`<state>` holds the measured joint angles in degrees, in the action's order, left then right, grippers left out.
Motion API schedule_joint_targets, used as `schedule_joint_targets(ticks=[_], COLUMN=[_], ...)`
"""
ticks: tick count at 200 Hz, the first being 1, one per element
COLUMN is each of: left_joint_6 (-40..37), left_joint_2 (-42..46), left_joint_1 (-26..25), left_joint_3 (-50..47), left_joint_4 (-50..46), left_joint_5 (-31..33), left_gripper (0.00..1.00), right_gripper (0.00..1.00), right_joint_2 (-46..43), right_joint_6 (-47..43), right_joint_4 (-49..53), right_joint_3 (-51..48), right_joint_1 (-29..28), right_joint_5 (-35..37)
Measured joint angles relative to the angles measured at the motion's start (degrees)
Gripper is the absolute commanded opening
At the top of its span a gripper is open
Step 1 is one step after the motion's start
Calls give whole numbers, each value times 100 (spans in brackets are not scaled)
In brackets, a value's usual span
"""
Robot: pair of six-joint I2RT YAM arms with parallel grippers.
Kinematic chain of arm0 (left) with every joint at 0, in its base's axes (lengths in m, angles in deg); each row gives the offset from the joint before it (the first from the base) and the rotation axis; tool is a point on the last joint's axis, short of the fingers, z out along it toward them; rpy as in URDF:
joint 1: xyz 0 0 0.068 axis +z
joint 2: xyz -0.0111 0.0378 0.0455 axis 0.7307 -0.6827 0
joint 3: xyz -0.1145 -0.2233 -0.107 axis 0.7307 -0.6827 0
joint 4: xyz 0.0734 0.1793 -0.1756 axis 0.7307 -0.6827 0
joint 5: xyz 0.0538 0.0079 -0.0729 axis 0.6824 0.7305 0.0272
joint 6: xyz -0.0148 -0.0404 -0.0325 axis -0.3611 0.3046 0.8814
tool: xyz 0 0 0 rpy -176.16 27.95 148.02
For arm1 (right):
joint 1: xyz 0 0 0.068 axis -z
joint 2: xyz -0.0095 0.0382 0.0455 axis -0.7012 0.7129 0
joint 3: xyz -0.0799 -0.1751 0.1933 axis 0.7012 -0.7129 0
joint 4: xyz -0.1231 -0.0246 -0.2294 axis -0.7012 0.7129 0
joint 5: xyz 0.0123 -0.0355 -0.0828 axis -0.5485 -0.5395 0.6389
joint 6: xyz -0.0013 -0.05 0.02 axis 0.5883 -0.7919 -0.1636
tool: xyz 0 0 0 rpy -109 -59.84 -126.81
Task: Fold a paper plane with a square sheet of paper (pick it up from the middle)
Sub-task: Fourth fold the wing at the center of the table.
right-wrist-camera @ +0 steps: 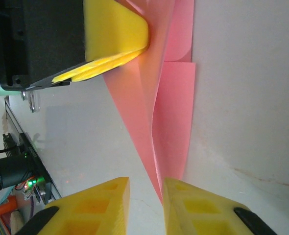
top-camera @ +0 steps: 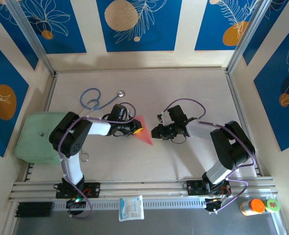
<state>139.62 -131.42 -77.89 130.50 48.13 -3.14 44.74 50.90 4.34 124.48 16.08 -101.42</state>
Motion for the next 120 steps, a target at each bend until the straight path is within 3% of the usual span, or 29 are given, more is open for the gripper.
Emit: schedule_joint_targets(ticks=[51,120], left_joint_6=[-2,0], left_joint_2=[0,0], left_joint_1=[0,0], left_joint_3=[9,52], left_joint_4=[0,0], left_joint_5=[-24,-63], left_gripper=[22,26], right_gripper=[21,18], right_joint_2=[181,553], right_joint_6=[2,28], right_joint_4=[146,254], right_joint_3=[409,540], right_joint_1=[-420,-457], right_joint_5=[101,393])
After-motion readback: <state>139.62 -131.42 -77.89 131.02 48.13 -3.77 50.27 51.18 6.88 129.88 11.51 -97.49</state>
